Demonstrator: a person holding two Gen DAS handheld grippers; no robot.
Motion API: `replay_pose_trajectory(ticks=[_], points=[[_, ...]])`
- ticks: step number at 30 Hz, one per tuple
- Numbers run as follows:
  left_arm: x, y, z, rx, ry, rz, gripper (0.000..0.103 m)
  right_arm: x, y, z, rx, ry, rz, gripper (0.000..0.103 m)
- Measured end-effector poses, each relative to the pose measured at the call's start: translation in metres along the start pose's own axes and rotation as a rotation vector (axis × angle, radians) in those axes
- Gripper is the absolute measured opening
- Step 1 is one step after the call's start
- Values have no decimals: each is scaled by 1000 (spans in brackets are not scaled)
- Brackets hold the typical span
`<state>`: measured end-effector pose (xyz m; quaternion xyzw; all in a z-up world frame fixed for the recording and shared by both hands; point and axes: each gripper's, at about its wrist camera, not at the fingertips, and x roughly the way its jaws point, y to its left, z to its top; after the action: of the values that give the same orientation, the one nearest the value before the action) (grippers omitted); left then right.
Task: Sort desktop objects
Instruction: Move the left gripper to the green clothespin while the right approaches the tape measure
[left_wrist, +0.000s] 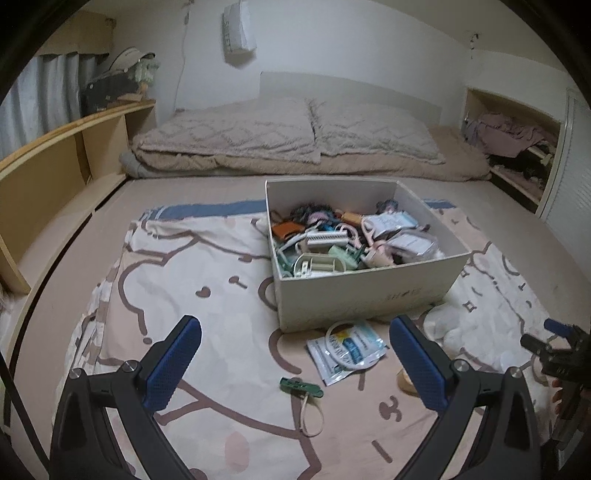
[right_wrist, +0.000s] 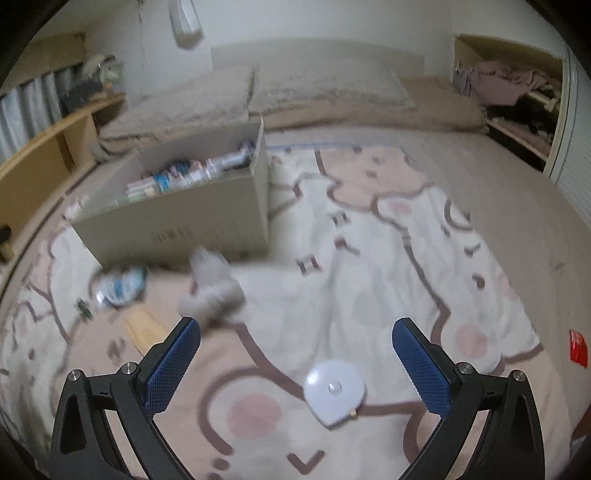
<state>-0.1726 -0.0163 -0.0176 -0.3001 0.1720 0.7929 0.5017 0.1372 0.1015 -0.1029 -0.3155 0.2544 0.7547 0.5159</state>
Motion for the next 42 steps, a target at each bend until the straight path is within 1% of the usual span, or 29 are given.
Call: replay_pose_trajectory(ticks=[8, 14, 20, 24, 26, 28, 32, 36, 39, 42], points=[[27, 2, -15, 0, 99, 25, 103, 34, -9, -29, -13, 118, -36, 103], [45, -1, -26, 32, 158, 43, 103, 47, -15, -41, -33, 160, -57, 103], [68, -3, -39, 30, 238, 47, 103, 58, -23, -52, -28, 190, -64, 103], [77, -2, -46, 21, 279, 55, 103, 59, -23, -59, -27, 175, -63, 103], [83, 0, -49, 2, 308, 73, 103, 58, -23, -60, -41, 168, -63, 103], [91, 3, -52, -30, 340, 72, 103, 57, -24, -63, -44, 155, -61, 103], [101, 4, -57, -39, 363, 96, 103, 57, -25, -66, -40, 138, -64, 103], [116, 6, -58, -98, 402, 89, 103, 56, -21, -68, -44, 110, -86, 103], [124, 5, -56, -121, 411, 92, 103, 58, -19, -68, -56, 106, -102, 103], [128, 4, -53, -106, 407, 128, 103, 59, -19, -68, -57, 102, -103, 103]])
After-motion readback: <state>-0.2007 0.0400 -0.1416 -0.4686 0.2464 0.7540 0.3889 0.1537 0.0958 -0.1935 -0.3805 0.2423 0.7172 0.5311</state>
